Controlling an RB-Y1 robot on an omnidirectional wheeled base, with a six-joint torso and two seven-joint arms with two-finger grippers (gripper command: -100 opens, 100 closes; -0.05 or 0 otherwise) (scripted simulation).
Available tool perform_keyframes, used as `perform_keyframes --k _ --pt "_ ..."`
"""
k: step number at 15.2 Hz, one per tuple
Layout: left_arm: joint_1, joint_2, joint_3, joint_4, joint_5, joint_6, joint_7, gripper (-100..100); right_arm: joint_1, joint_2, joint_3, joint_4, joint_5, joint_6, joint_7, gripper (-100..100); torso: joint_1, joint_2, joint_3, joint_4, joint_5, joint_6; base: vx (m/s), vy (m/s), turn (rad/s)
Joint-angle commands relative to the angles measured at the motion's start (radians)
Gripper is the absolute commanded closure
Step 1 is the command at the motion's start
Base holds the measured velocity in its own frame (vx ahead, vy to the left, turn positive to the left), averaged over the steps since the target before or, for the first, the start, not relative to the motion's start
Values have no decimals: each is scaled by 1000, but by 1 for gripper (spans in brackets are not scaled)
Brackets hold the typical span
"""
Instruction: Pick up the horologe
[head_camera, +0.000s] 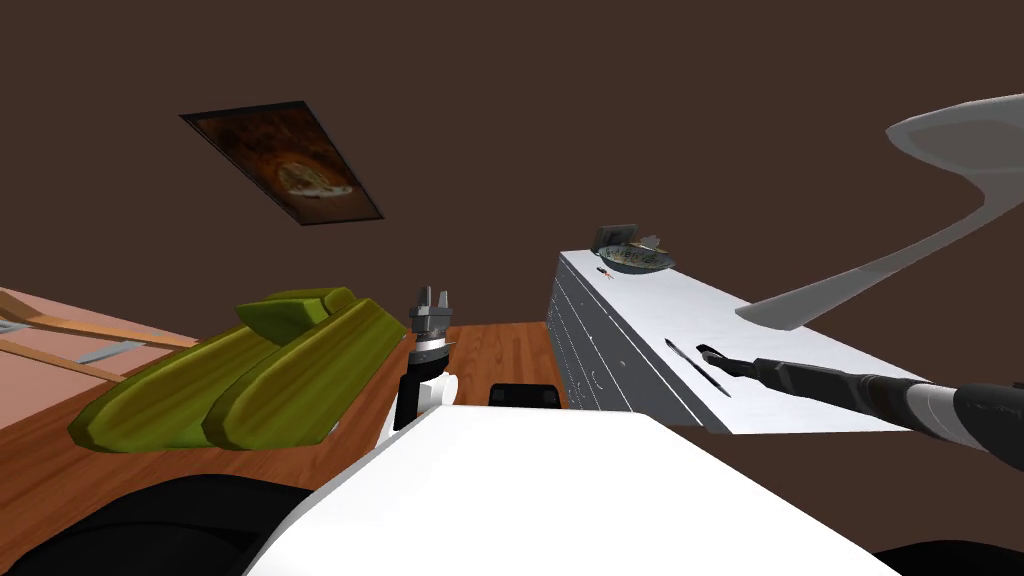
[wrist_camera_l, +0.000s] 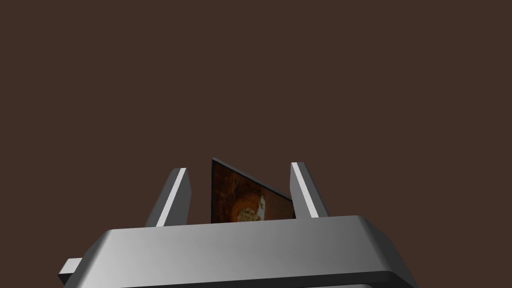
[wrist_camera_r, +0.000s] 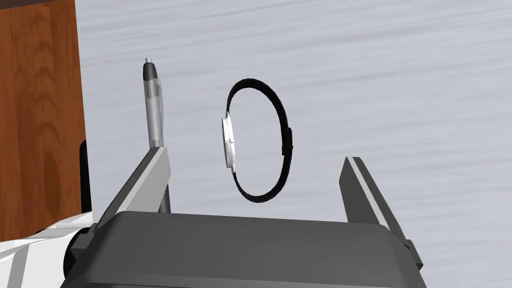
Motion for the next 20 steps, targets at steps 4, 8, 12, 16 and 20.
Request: perform_keyframes --k 4,8,12,16,20 --pt "0 0 0 0 0 0 0 0 -22 -34 -7 111 -34 24 69 -100 -4 -1 -1 0 -1 0 -3 16 60" --pt "0 0 0 0 0 0 0 0 -22 -34 -7 202 -34 24 107 -100 2 0 0 0 0 0 -32 78 98" --pt "0 0 0 0 0 0 0 0 -41 -62 -13 288 -66 45 168 -100 -1 -1 -1 0 -1 -2 -19 46 135" --pt "0 0 0 0 0 0 0 0 -41 -62 -13 372 -66 45 200 -100 0 0 0 0 0 0 -15 51 19" --pt "0 0 0 0 0 0 0 0 -60 -89 -20 454 -98 67 265 -100 -1 -1 -1 0 -1 -3 -19 46 139"
